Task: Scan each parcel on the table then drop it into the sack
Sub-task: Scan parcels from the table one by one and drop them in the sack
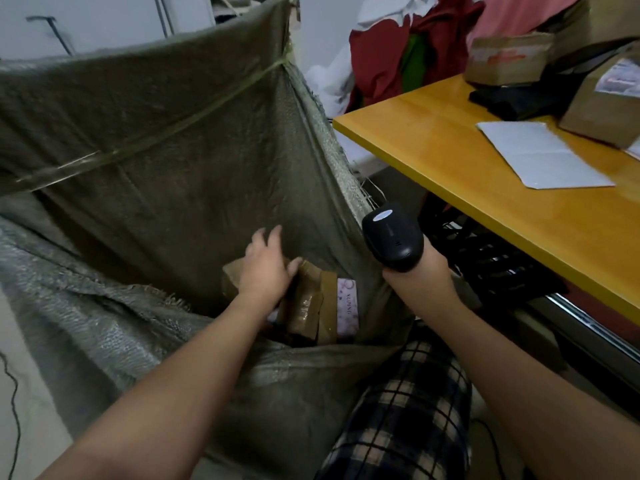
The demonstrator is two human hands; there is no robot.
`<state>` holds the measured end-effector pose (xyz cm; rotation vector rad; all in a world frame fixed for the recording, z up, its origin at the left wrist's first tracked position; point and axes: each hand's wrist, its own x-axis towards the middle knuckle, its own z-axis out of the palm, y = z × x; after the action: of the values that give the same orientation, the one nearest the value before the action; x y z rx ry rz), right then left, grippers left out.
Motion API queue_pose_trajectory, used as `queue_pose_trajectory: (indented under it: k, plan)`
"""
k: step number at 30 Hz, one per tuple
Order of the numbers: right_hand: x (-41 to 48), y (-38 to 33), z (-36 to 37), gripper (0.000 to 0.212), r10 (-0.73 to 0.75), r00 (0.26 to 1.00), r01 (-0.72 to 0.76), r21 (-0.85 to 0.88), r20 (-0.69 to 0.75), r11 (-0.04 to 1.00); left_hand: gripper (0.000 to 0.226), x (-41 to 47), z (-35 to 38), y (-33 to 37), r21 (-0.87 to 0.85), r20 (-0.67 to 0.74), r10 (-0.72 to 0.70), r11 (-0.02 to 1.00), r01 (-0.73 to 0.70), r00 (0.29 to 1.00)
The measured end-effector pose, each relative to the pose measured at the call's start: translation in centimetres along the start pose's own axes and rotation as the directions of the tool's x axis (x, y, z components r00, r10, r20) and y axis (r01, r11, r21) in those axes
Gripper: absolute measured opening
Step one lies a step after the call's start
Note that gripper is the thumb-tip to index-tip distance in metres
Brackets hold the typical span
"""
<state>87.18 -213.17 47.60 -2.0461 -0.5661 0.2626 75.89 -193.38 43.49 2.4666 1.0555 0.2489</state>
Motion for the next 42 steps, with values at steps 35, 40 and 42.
queue_pose_trajectory:
  k: [35, 40, 42]
  plan:
    - [-17.7, 6.1, -36.2, 0.008, 0.32, 0.625, -0.107, 0.329, -0.712, 0.938, 0.075, -13.7, 10.3, 51.8, -0.407, 0.171, 0.749, 0.645, -0.647, 0.64]
    - [-17.1, 6.5, -35.9, 0.005, 0.295, 0.666, -0.084, 0.324, -0.686, 0.942, 0.054, -12.8, 7.6, 47.3, -0.718, 0.05, 0.725, 0.504, -0.48, 0.687]
    - [-16.9, 6.3, -35.5, 0.007, 0.273, 0.681, -0.057, 0.322, -0.68, 0.945, 0.041, -12.3, 5.4, 43.2, -0.777, 0.023, 0.709, 0.456, -0.433, 0.705]
